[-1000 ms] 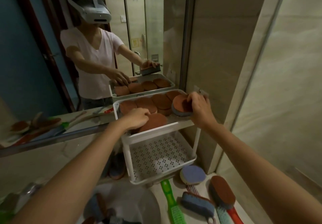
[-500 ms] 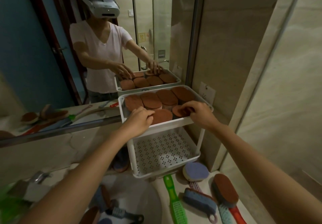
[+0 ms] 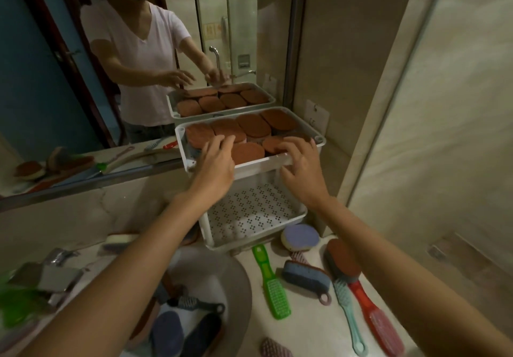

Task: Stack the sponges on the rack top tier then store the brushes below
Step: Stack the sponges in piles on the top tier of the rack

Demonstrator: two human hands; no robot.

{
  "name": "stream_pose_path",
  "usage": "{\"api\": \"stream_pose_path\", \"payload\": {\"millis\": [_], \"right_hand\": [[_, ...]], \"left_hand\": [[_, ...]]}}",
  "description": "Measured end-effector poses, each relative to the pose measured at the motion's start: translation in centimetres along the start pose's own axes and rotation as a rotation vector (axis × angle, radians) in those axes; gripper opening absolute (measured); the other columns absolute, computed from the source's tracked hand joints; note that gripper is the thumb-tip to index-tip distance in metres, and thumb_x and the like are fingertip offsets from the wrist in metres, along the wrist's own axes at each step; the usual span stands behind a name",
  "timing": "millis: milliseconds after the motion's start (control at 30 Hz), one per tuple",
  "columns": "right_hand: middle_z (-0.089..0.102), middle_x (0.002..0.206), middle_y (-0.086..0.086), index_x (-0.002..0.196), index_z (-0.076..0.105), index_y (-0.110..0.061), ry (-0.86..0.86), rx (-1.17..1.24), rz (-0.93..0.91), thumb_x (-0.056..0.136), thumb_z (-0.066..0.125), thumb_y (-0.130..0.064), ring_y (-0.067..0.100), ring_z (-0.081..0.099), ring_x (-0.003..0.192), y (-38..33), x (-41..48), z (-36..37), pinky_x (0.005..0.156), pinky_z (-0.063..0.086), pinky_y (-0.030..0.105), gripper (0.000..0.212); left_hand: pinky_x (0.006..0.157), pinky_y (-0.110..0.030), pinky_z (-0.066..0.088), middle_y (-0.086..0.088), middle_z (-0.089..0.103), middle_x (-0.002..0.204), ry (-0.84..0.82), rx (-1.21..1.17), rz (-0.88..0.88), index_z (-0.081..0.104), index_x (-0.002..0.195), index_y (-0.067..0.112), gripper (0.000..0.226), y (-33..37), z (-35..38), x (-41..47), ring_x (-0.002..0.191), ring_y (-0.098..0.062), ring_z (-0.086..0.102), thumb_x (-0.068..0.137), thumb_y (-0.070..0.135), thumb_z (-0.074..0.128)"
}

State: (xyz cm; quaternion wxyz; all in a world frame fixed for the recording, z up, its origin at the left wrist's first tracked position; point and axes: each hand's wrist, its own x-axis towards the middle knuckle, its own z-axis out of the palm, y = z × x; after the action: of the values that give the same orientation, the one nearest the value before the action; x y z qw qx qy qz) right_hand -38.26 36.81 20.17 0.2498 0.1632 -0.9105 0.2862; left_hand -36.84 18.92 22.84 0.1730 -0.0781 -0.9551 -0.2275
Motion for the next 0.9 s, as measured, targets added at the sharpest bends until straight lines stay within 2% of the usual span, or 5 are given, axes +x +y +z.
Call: {"api": "stream_pose_path", "payload": {"millis": [200,433,633,767,900], "right_hand": [[0.057,0.108,0.029,0.104,0.059,0.007,0.003,-0.163,-0.088,0.067,0.053,-0.003,0.043,0.057,0.099,1.7,-11.7,4.1,0.089,0.049,0.049,0.039],[0.029,0.147,0.016,0.141,0.026,-0.006,-0.639,-0.435,0.436,0.087,0.049,-0.018,0.028,0.017,0.142,8.1,-20.0,7.0,0.116,0.005,0.045,0.06],[0.05,0.119,0.013,0.121,0.046,-0.009,-0.562,-0.444,0.364,0.083,0.048,-0.011,0.032,0.046,0.111,8.1,-21.3,6.7,0.1,0.03,0.037,0.039],[0.052,0.106,0.019,0.111,0.052,0.0,-0.36,-0.187,0.288,0.07,0.061,-0.006,0.036,0.049,0.096,5.9,-22.0,6.0,0.079,0.042,0.043,0.043],[0.054,0.092,0.02,0.103,0.049,-0.003,-0.235,0.023,0.09,0.06,0.073,-0.002,0.025,0.046,0.088,3.5,-23.0,5.5,0.073,0.04,0.03,0.05]], "left_hand": [[0.081,-0.013,0.035,-0.02,0.059,0.106,0.361,-0.236,0.143,0.059,0.11,-0.003,0.029,1.7,3.5,-9.2,0.09,-0.019,0.055,0.086,-0.005,0.044],[0.079,-0.02,0.037,-0.01,0.059,0.12,-0.275,-0.389,-0.482,0.052,0.122,0.009,0.034,0.1,13.5,-21.2,0.109,-0.026,0.055,0.088,0.003,0.047],[0.045,-0.021,0.039,-0.008,0.06,0.087,-0.725,-0.422,-0.736,0.055,0.101,0.013,0.018,-0.8,16.1,-23.3,0.062,-0.014,0.055,0.094,0.021,0.041],[0.073,-0.034,0.051,-0.015,0.057,0.122,-0.683,-0.738,-0.972,0.043,0.129,0.014,0.045,1.0,16.5,-20.8,0.106,-0.03,0.059,0.095,0.043,0.039],[0.071,-0.034,0.052,-0.011,0.057,0.121,-0.543,-1.32,-1.183,0.043,0.133,0.019,0.054,2.0,16.2,-18.1,0.102,-0.025,0.059,0.088,0.048,0.051]]}}
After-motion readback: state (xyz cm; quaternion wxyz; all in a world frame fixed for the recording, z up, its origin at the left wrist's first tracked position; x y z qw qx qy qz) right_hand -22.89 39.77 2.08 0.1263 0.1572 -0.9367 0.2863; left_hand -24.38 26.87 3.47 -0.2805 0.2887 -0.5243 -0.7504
